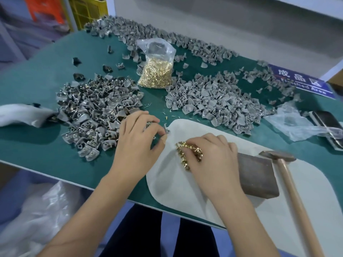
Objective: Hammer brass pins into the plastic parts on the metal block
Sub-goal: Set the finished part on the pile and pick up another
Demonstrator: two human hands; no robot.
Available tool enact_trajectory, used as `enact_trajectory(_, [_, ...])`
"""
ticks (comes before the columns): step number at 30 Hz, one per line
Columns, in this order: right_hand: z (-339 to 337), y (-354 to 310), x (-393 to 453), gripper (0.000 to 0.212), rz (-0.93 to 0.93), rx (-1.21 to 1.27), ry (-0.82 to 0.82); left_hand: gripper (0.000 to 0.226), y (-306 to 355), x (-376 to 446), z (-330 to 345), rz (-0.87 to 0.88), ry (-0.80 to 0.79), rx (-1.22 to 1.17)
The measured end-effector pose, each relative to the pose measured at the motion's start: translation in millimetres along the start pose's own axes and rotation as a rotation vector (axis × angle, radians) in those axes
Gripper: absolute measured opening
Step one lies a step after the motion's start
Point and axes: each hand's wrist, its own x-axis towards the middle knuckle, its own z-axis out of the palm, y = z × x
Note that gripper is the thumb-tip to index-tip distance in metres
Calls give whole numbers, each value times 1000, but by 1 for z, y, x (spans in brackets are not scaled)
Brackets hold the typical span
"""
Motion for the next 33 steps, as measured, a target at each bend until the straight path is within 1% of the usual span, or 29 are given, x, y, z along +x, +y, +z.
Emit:
enact_trajectory(3, [8, -16, 17, 26, -32, 16, -84, 7, 0, 0, -2, 10, -24, 0])
enact_trajectory(8, [12, -27, 28, 26, -50, -57, -171, 6, -2, -2, -1, 53, -38, 11])
enact_trajectory(12, [10, -30, 25, 19, -57, -145, -172, 9, -3, -3, 1, 76, -57, 38])
enact_trajectory(15, [9, -29, 21, 21, 2, -125, -176, 15, -1, -1, 2, 101, -109, 84])
enact_trajectory(17, [10, -29, 21, 21, 8, -151, -189, 11, -1, 0, 5, 135, -125, 148])
enact_trajectory(20, [11, -28, 21, 22, -4, -164, -183, 25, 1, -1, 6, 97, -116, 168])
enact_trajectory(21, [11, -27, 21, 25, -2, -152, -176, 26, 1, -1, 5, 80, -108, 159])
enact_trajectory(23, [9, -24, 21, 31, 13, -109, -138, 22, 2, 0, 4, 78, -93, 139])
enact_trajectory(25, [4, -19, 23, 28, 28, -33, -78, 15, 5, 3, 3, 104, -86, 120])
enact_trajectory(28, [-8, -2, 27, 19, 49, 84, 0, 20, 14, 7, 4, 133, -97, 96])
enact_trajectory(31, [-21, 28, 32, 11, 164, 206, 40, 22, 31, 22, 10, 107, -174, -26])
enact_trajectory(32, [-24, 40, 32, 9, 215, 282, 63, 24, 38, 31, 14, 89, -212, -79])
enact_trajectory(33, [-28, 52, 33, 11, 261, 367, 104, 26, 46, 40, 20, 74, -252, -120])
